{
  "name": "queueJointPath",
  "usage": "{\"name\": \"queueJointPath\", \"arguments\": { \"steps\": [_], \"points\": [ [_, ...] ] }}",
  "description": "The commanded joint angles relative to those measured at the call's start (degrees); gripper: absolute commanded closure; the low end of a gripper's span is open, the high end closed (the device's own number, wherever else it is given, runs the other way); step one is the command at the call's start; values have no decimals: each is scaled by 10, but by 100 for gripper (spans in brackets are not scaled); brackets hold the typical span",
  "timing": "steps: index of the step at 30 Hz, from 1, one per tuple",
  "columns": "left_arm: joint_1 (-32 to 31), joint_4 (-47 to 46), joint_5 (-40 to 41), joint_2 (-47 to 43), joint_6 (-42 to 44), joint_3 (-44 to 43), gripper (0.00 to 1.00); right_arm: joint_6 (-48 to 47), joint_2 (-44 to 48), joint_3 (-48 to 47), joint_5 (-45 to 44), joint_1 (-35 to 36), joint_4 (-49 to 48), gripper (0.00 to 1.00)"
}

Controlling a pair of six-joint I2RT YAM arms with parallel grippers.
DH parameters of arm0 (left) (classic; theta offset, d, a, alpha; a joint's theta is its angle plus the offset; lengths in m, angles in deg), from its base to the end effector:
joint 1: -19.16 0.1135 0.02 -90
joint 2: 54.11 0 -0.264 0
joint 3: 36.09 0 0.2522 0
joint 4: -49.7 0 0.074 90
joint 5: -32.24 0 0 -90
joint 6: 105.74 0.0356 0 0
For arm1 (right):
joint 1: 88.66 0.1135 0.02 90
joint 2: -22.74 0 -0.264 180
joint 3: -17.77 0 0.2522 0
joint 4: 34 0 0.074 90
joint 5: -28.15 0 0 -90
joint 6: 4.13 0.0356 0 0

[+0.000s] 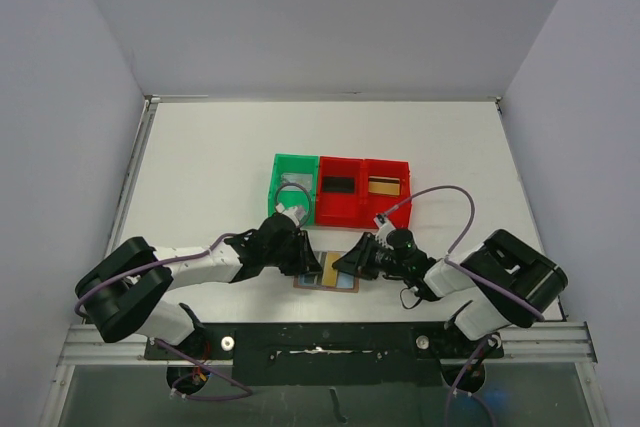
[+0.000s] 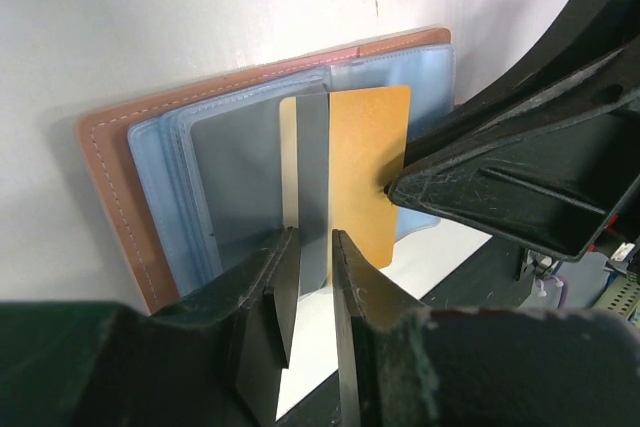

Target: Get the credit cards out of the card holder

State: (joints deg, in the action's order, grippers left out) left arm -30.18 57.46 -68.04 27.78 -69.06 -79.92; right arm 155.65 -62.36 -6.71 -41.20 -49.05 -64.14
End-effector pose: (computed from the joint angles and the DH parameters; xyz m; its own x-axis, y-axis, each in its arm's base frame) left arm 0.1628 -0.1993 0.1412 -0.9427 -0.1135 -0.3137 0.1195 0.7629 -0.6354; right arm 0.1566 0.1459 0.1023 -0.9146 0.3829 -0.1300 0.0796 0.4857 0.8705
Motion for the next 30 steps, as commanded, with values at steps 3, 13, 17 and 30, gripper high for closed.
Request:
{"name": "queueJointPath", "arguments": {
  "steps": [3, 13, 17, 30],
  "points": [
    [-1, 40, 21, 4, 23, -4, 81, 25, -46, -14, 4, 13, -133, 82],
    [0, 62, 33, -24, 18, 15, 82, 95, -115, 38, 1, 17, -269, 85],
    [0, 91, 47, -19, 31, -4, 83, 105, -104, 60, -12, 32, -262, 79],
    [0, 71, 0, -13, 63, -23, 83, 72, 126, 70, -80, 65, -6, 100]
  ]
}}
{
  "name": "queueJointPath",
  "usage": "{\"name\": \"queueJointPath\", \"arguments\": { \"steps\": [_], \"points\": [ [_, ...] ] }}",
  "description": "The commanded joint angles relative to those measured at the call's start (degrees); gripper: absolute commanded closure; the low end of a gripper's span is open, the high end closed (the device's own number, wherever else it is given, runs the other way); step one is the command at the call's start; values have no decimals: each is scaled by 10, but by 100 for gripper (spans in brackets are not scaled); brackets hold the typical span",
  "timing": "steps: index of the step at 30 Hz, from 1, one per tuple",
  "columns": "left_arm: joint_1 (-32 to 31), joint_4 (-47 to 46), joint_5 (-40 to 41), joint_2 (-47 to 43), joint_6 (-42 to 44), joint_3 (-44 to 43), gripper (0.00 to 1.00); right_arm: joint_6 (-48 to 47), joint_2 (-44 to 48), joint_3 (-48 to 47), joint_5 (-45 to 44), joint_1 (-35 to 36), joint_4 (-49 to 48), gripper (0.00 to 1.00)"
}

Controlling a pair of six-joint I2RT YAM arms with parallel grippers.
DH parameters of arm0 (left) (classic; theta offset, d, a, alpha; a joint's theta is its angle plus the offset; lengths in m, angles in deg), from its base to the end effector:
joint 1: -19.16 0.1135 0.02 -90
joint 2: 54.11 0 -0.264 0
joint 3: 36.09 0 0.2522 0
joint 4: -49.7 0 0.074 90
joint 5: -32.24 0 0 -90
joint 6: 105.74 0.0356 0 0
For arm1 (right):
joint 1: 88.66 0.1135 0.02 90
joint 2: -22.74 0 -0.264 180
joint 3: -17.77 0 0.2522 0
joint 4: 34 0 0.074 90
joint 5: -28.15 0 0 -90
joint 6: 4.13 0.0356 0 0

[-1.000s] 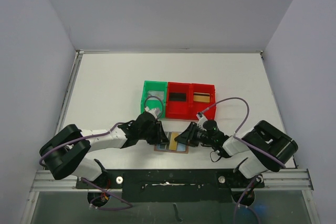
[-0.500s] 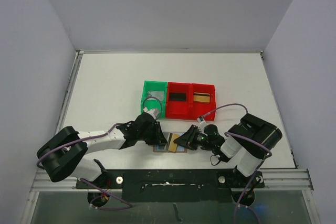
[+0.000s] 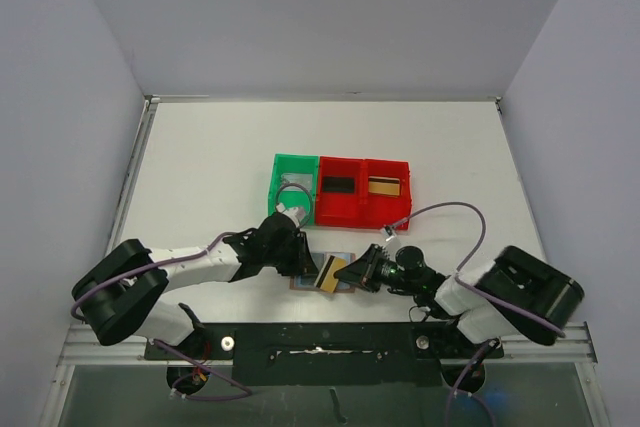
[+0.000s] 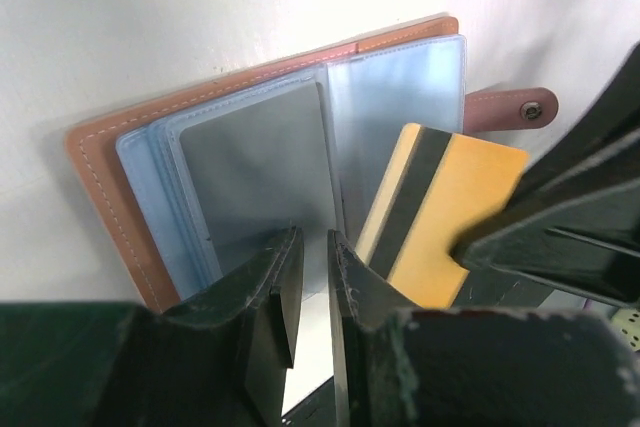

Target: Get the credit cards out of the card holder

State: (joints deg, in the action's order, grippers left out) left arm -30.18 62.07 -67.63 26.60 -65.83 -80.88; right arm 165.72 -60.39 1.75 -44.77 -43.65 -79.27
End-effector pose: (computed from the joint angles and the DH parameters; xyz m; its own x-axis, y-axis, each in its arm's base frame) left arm 0.1610 -0.1968 0.1447 -0.9423 -0.0627 -0.3287 0.1541 0.7907 -0.5925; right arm 0.1247 0.1395 0.1031 -0.9015 0.4291 -0.0560 0.1058 0.3441 0.9330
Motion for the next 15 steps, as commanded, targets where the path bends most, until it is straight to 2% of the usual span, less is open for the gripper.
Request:
{"name": "queueJointPath", "arguments": {
  "steps": [1, 3, 5, 10, 15],
  "points": [
    [0, 23, -1, -5, 34, -14, 83, -42, 143, -22, -55, 11, 218, 100],
    [0, 16, -4, -14, 29, -13, 83, -76, 219, -58, -81, 13, 352, 100],
    [0, 6, -13, -24, 32, -14, 82, -111, 292, -78, -98, 10, 441, 100],
    [-1, -7, -15, -74, 43, -16, 78, -166, 461, -99, -147, -8, 592, 100],
    [0, 24, 14, -124, 69, -35, 71, -207, 548, -146, -203, -23, 708, 100]
  ]
}}
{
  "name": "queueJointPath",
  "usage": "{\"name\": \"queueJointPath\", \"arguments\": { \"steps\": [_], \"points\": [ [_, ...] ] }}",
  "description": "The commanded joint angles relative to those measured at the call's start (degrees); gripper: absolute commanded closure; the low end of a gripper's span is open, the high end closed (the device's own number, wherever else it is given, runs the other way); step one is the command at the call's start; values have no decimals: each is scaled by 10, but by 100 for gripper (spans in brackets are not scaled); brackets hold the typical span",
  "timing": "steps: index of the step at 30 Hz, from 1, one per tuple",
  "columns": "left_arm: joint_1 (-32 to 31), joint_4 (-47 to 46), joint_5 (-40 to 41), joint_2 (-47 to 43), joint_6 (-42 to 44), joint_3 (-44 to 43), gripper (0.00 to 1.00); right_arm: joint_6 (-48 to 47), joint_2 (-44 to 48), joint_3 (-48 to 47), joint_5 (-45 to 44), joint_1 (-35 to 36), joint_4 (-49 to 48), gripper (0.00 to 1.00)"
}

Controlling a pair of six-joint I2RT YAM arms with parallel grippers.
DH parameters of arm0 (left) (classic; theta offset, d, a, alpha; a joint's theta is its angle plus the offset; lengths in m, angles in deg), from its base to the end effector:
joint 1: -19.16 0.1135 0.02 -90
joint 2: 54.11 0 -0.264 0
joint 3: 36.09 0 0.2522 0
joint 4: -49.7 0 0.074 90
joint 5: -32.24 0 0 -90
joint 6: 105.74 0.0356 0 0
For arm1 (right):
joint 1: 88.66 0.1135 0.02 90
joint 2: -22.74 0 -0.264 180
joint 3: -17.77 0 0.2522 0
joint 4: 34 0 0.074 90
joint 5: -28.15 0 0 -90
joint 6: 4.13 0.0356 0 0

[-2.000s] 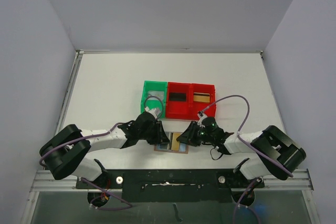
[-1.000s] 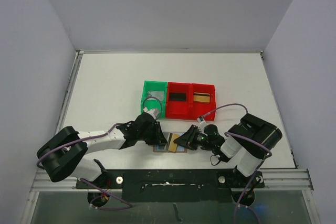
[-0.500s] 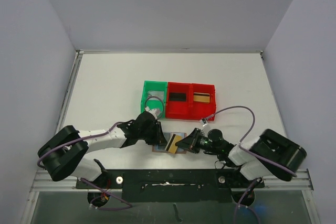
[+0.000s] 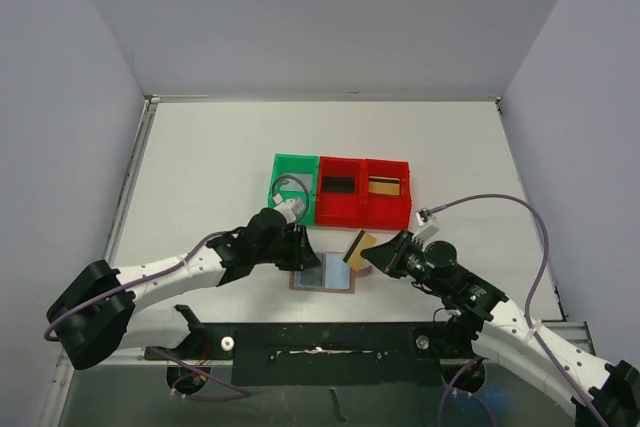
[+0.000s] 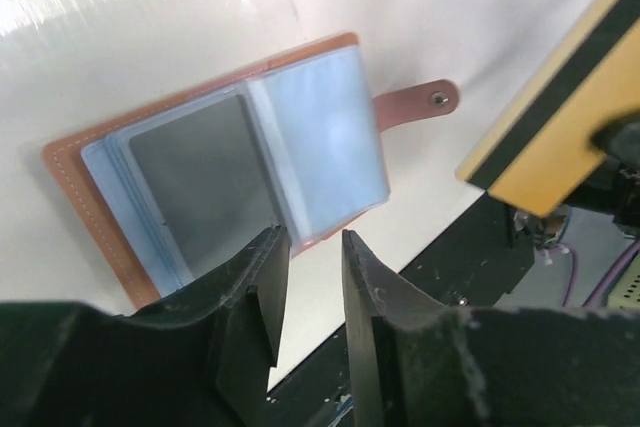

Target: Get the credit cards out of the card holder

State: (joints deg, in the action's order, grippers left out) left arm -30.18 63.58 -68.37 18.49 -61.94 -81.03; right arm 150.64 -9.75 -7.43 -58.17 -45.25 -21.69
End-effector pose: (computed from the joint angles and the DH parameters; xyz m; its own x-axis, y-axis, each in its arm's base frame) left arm 0.1553 -0.1909 0.1761 -0.9020 -0.0386 -0.4299 0.2664 0.7340 -0.6247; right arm 0.1079 0.1052 0.1866 -0.7640 0.5199 -0.3821 -0.0906 0.4998 0.8614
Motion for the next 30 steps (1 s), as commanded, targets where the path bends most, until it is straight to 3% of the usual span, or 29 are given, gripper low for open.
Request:
{"name": "queueJointPath", "arguments": {
  "steps": [1, 8, 11, 16, 21, 24, 30],
  "points": [
    [0, 16, 30, -53, 32, -36, 70, -66, 47, -65, -80, -7, 142, 100],
    [2, 98, 106, -97, 76, -76, 65, -160, 6, -163, -150, -9, 215, 100],
    [5, 135, 147, -106, 103, -100, 55, -195, -49, -217, -182, -22, 268, 100],
    [12, 195, 199, -97, 155, -144, 37, -279, -156, -305, -101, -119, 299, 100],
    [27, 223, 240, -109, 175, -165, 28, -330, -209, -332, -27, -238, 269, 100],
    [66, 219, 205, -134, 183, -146, 19, -343, -229, -343, -12, -278, 260, 100],
    [251, 214, 54, -187, 204, -111, 17, -384, -230, -349, -12, -287, 207, 100]
  ]
}}
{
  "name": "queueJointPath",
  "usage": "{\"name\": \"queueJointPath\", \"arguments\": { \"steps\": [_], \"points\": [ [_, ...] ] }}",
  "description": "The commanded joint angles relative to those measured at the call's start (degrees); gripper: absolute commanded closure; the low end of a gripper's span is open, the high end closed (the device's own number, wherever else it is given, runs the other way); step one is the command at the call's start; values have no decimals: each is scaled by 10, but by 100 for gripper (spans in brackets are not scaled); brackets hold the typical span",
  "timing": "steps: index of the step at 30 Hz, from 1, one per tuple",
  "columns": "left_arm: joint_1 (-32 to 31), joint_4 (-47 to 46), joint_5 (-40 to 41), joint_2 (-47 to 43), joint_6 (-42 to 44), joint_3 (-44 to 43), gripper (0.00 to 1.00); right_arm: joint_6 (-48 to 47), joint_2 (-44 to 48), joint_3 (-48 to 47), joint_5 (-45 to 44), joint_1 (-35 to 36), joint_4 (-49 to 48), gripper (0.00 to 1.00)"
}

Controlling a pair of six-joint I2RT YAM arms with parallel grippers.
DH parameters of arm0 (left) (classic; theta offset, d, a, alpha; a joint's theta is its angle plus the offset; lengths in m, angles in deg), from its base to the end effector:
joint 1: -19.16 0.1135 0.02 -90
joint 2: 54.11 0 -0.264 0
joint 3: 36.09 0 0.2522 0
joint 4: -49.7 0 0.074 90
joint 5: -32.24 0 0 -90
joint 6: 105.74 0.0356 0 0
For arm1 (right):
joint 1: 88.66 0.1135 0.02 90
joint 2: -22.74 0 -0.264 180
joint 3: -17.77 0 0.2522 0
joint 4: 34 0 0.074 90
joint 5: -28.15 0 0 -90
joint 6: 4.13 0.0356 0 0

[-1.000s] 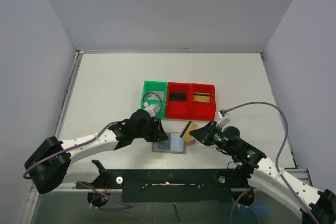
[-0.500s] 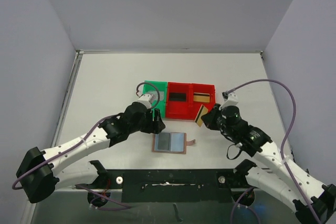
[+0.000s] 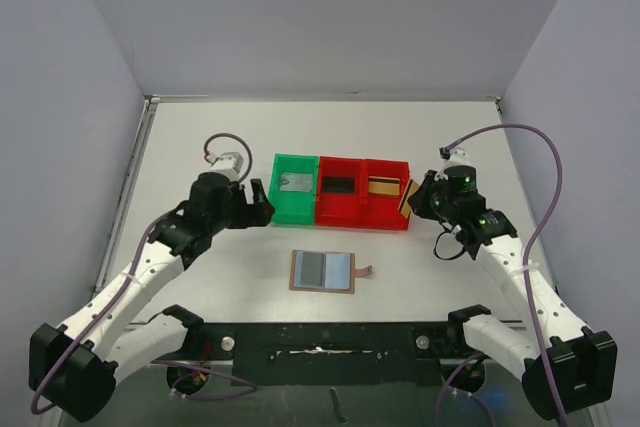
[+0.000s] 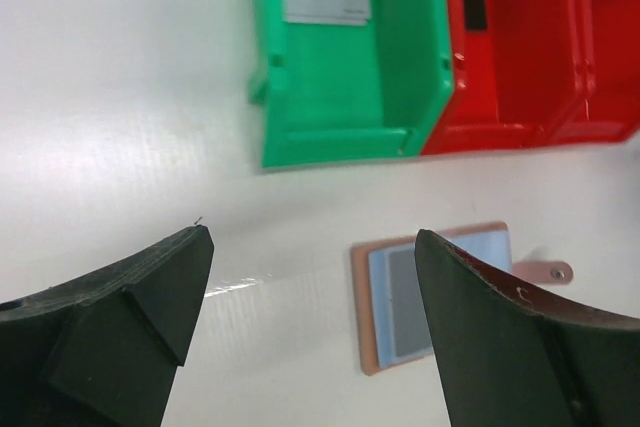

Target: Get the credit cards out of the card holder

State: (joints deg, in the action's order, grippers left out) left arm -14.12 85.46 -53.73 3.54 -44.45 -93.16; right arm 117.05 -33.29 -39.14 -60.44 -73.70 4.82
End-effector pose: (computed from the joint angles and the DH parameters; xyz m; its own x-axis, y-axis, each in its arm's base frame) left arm 0.1846 -0.1182 0.2691 -0.6747 -0.1303 -0.7265 0.2006 0.9149 -0.3504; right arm 0.2037 0.0553 0.2689 -0.6515 0.3616 -0.6669 0.0707 0.9042 0.4213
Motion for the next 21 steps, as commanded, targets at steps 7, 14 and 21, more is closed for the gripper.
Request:
{"name": "queueJointPath", "arguments": {
  "steps": [7, 14, 21],
  "points": [
    [138, -14, -61, -64, 78, 22, 17, -149, -31, -36, -3, 7, -99, 100],
    [138, -46, -84, -60, 109, 46, 13, -345, -76, -69, -2, 49, -118, 100],
    [138, -43, -42, -35, 112, 45, 13, -447, -159, -113, -22, 92, -116, 100]
  ]
}}
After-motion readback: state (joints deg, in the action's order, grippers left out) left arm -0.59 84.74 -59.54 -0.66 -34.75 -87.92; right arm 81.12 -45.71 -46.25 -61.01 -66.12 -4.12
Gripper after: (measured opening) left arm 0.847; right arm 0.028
